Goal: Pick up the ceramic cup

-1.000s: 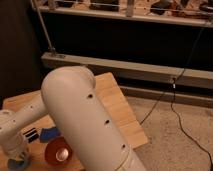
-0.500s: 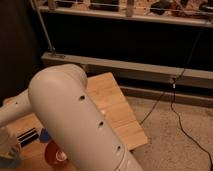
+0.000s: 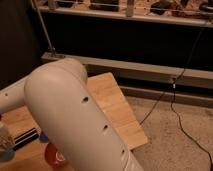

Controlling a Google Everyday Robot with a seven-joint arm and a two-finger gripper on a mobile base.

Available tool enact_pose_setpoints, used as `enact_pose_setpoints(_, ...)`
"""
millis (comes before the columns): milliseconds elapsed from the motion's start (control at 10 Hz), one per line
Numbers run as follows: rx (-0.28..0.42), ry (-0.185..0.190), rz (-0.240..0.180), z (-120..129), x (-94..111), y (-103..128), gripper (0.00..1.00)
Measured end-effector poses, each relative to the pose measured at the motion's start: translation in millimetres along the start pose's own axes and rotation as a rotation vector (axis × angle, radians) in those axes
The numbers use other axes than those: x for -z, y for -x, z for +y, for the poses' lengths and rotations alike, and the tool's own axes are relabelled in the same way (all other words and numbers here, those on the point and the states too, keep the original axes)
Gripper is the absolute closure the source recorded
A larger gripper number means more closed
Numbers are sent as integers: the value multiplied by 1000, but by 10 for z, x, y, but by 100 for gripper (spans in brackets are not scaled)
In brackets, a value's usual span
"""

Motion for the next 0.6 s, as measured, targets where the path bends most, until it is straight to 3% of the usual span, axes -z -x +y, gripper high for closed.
enact_pose_setpoints(200,-28,28,-36,-26,6,13,100)
enact_pose_setpoints(600,-27,30,-39,-11,5,19,100)
